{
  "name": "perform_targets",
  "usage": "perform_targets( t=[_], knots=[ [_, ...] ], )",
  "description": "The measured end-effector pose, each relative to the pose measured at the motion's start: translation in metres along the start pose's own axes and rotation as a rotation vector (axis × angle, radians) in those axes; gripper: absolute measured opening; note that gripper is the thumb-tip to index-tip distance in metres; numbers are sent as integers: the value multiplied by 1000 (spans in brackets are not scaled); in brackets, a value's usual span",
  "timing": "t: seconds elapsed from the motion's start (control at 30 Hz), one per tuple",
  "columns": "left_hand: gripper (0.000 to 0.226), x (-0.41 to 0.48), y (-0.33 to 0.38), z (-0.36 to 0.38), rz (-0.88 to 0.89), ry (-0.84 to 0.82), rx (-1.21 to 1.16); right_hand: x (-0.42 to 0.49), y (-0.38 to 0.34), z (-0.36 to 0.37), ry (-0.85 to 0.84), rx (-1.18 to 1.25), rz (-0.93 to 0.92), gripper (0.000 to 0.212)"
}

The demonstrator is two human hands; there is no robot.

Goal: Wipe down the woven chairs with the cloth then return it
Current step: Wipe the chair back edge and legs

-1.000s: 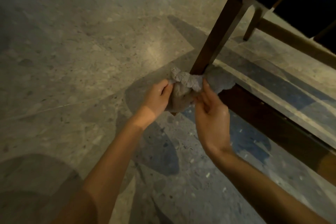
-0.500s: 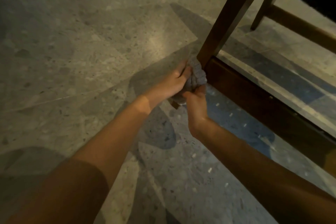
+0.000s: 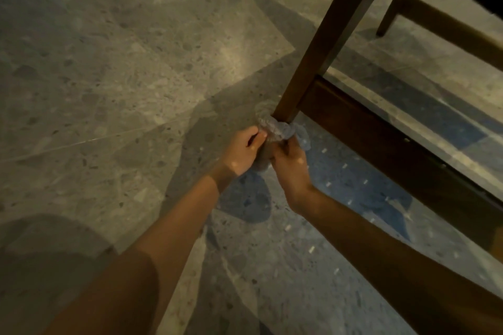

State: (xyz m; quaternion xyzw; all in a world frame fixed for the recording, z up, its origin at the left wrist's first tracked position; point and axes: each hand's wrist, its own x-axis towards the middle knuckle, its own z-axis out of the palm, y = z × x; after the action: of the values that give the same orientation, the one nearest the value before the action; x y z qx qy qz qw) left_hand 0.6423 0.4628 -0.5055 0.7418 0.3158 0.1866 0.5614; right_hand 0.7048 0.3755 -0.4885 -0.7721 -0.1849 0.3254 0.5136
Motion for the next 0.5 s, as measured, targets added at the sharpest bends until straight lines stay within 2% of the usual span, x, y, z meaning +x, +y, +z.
perform_targets(
  t=[0.1, 0.2, 0.27, 0.37, 0.43, 0.5],
  knots=[
    [18, -2, 15, 1, 71, 80, -87, -13, -3, 4, 20, 54, -134, 46],
    [17, 10, 36, 2, 170, 113, -90, -6, -15, 1, 70, 122, -132, 45],
    [27, 16, 41, 2, 173, 155, -50, 2, -19, -4, 102, 37, -124, 42],
    [28, -3, 33, 7, 94, 376, 45, 1, -16, -12, 92, -229, -67, 32],
    [27, -27, 28, 12, 65, 456, 62, -13, -13, -16, 77, -262, -15, 28],
    [30, -45, 32, 15, 59, 450, 76, -32, -11, -25, 81, -239, -33, 23]
  ],
)
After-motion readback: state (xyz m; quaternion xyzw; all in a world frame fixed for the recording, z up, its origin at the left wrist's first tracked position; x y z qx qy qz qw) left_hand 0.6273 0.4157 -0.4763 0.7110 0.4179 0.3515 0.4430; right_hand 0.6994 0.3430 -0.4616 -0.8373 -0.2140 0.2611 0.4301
